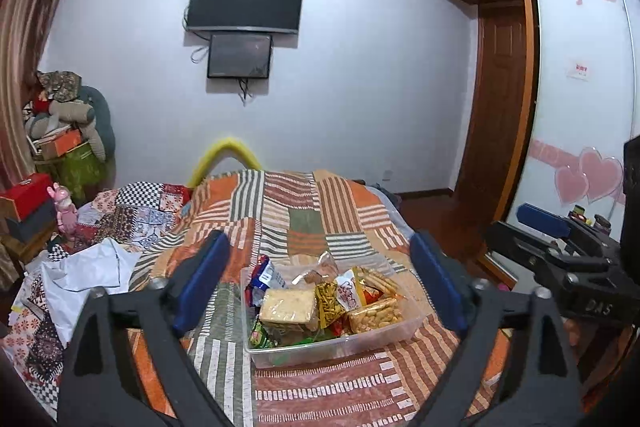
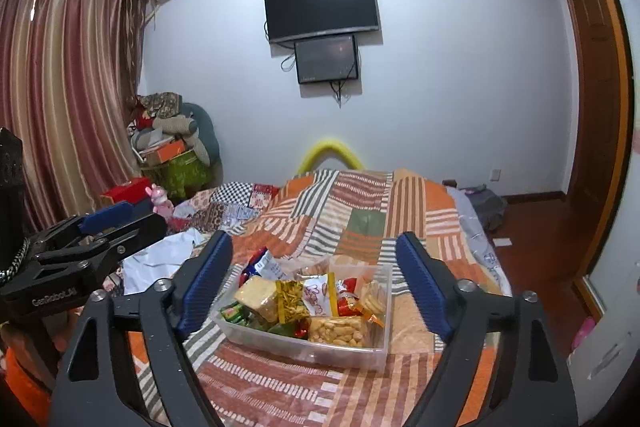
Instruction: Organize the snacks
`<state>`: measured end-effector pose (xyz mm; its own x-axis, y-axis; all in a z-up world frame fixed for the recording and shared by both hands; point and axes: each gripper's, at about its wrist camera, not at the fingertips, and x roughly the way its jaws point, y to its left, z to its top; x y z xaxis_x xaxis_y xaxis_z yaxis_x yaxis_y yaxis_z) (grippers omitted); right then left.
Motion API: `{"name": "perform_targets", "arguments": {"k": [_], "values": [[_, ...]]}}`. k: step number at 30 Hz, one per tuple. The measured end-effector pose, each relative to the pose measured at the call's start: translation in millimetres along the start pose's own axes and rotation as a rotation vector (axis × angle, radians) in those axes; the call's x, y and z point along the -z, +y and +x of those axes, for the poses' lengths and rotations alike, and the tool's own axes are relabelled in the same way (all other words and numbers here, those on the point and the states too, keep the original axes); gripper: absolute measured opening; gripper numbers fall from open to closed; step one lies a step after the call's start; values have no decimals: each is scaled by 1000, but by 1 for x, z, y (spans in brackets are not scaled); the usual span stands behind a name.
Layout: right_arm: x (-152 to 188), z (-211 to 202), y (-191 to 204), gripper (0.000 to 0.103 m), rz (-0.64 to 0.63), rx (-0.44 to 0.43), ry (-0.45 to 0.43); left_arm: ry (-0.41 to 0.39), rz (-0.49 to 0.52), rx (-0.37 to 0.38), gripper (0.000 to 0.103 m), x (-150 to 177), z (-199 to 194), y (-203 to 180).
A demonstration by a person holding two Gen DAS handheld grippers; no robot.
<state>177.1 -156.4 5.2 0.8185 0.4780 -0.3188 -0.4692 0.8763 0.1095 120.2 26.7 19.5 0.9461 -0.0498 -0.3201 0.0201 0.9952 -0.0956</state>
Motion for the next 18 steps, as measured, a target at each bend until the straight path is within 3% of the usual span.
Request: {"name": "perform_targets", "arguments": {"k": [4,18], "values": [[3,-5,5,103,-4,17,-21,-19,-2,-22,99,2,-6,1],[10,-11,8,103,-6,33,-29,-25,20,-49,103,10,-14,-3]]}}
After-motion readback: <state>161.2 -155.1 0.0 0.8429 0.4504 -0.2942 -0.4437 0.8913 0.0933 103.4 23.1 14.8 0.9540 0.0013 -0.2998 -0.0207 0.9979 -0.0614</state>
